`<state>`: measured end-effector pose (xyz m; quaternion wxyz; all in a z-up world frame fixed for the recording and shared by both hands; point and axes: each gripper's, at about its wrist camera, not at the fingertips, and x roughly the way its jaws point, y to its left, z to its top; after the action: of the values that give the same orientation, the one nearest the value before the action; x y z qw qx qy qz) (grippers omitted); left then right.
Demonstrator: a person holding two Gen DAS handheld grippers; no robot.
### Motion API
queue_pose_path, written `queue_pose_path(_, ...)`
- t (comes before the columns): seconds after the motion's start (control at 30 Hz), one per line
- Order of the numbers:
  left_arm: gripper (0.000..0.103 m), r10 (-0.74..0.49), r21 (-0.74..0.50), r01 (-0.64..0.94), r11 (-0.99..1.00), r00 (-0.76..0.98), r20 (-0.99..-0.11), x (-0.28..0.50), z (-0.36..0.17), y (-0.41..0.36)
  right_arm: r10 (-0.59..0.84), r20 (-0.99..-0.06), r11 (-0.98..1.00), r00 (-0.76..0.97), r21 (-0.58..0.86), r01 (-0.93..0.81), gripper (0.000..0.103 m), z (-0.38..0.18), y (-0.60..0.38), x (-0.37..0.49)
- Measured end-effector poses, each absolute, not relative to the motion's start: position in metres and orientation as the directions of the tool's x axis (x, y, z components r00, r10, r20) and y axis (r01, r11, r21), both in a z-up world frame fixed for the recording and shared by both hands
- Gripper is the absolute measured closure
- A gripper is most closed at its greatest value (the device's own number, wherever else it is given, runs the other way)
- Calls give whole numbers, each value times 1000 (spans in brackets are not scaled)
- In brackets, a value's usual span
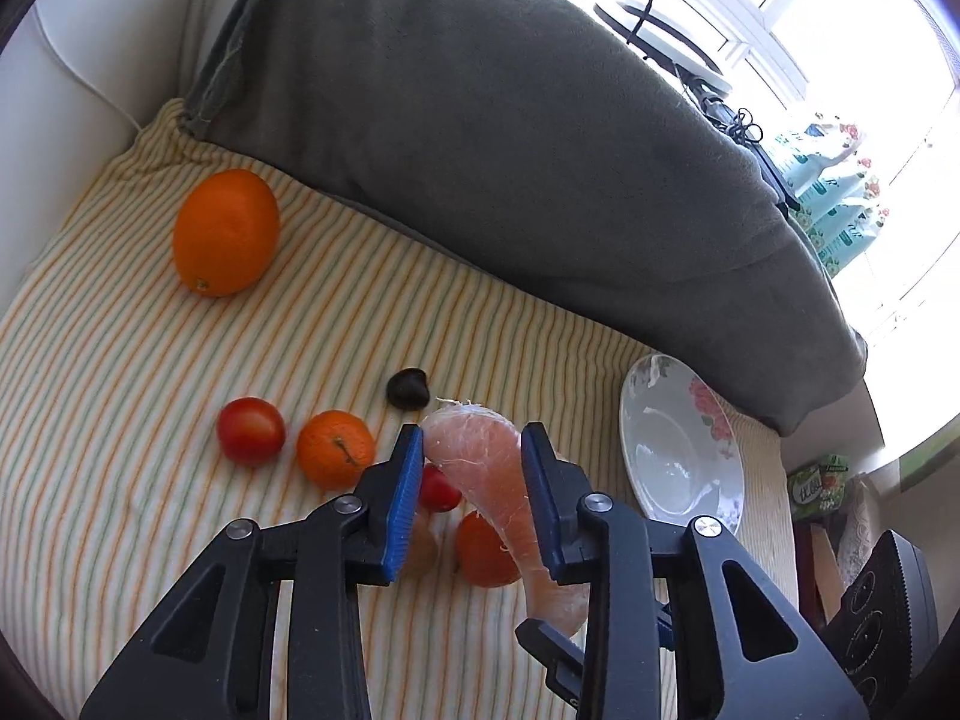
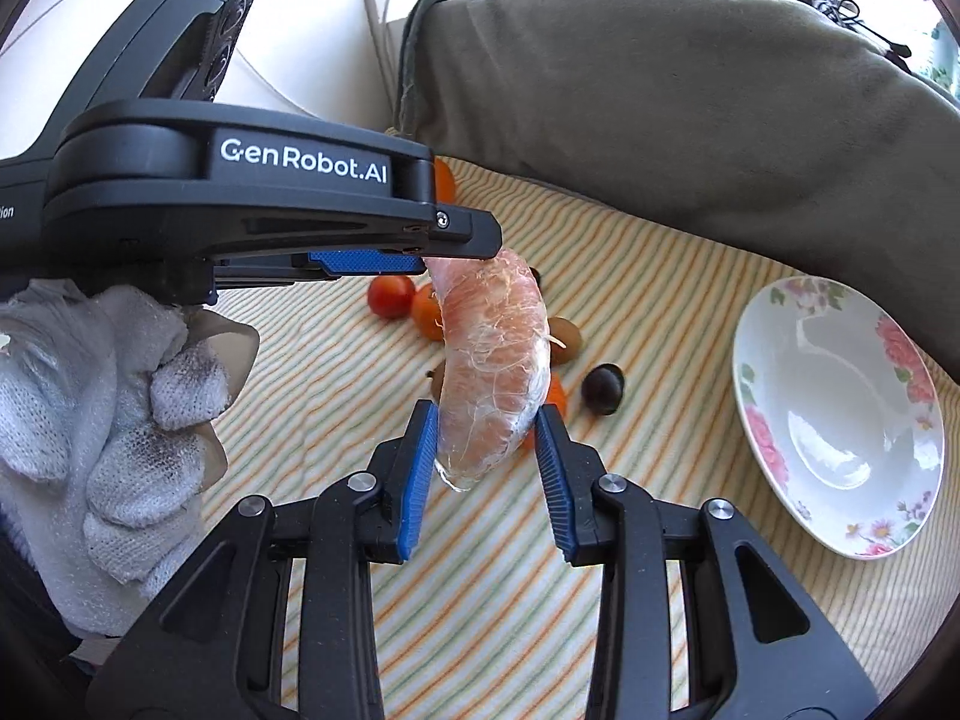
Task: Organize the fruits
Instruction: 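Carry the grapefruit segment with the right tool onto the floral plate and release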
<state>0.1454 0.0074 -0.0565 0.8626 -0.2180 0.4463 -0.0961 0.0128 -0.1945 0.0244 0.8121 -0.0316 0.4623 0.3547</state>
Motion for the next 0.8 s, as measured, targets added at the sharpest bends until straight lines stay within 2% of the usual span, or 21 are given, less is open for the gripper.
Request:
queue_pose_path(0.47, 73, -458, -466, 123, 876, 510, -728, 169, -53, -79, 454, -789, 846, 415, 234, -479, 69, 20, -272, 43)
queue_pose_path(0.6, 81, -481, -469, 153, 870, 475, -737, 173, -57, -101, 427, -794, 866, 432, 222, -448, 69, 18, -290, 47)
queue_pose_path(0.8, 81, -488, -459, 181, 870, 461, -741, 175, -56, -122, 389, -799, 890, 459, 198, -411, 70, 22, -311, 54)
